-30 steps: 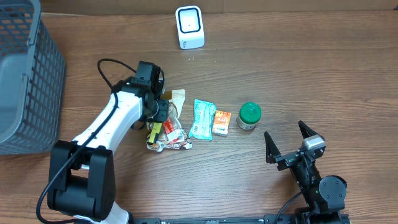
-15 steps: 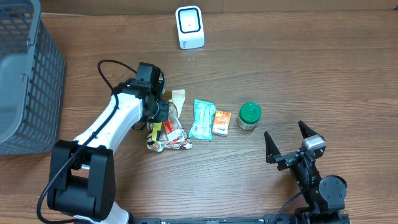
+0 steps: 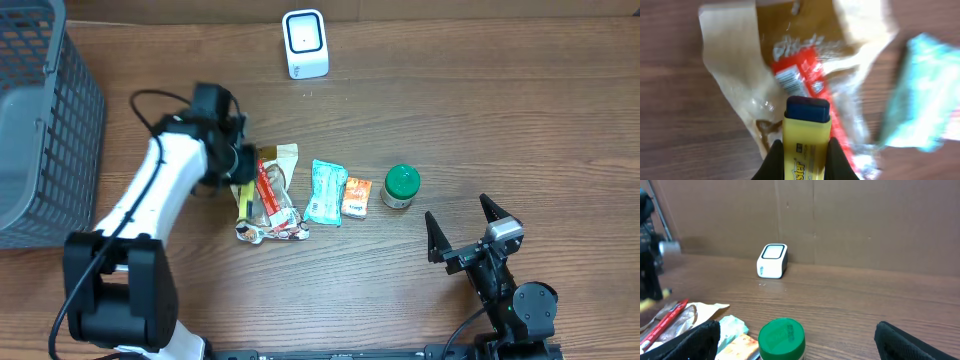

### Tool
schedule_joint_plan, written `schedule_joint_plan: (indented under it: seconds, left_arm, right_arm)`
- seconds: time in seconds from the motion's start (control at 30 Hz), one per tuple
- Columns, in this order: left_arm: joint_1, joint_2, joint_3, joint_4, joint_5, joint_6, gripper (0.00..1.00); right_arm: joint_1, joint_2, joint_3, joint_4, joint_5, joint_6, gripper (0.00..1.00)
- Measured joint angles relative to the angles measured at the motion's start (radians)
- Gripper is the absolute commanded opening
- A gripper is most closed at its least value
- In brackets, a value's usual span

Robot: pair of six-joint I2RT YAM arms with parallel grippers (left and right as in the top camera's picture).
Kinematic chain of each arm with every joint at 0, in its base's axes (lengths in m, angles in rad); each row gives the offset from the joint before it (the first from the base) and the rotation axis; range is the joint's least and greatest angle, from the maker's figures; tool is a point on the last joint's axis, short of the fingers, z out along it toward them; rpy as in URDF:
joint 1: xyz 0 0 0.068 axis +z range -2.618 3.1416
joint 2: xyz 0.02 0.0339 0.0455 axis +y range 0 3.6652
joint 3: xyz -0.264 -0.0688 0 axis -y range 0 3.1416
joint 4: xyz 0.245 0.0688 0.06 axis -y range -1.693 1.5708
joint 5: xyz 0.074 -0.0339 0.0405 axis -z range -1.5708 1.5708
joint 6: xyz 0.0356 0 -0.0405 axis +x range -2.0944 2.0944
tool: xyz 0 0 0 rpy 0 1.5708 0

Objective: Scan the item barcode

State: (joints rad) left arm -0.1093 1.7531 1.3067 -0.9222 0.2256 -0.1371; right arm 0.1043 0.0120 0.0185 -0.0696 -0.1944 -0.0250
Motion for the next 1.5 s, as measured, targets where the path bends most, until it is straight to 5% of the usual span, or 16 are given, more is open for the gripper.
schedule_joint_plan:
  seconds: [0.3, 0.63, 1.07, 1.33, 1.5]
  left_arm:
    - [0.152, 0.0, 0.225, -0.053, 0.518, 0.037, 0.04]
    - [0.207, 0.0, 0.244, 0.272, 1.145, -0.099, 0.04]
    - [0.118, 0.0, 0.246, 0.616, 1.321, -0.527, 0.04]
    - [-0.01, 0.0, 0.251, 1.257, 1.334, -1.092, 0.04]
    - [-0.043, -0.002, 0.259, 2.025, 1.295, -1.613, 0.04]
  right_arm:
    - [0.0, 0.0, 0.0, -0.001, 0.0, -0.001, 1.0]
    - [0.0, 0.0, 0.0, 0.0, 0.0, 0.0, 1.0]
    - [0.0, 0.0, 0.0, 0.0, 0.0, 0.0, 1.0]
    - [0.0, 0.0, 0.0, 0.0, 0.0, -0.001, 1.0]
    - [0.0, 0.0, 0.0, 0.0, 0.0, -0.001, 1.0]
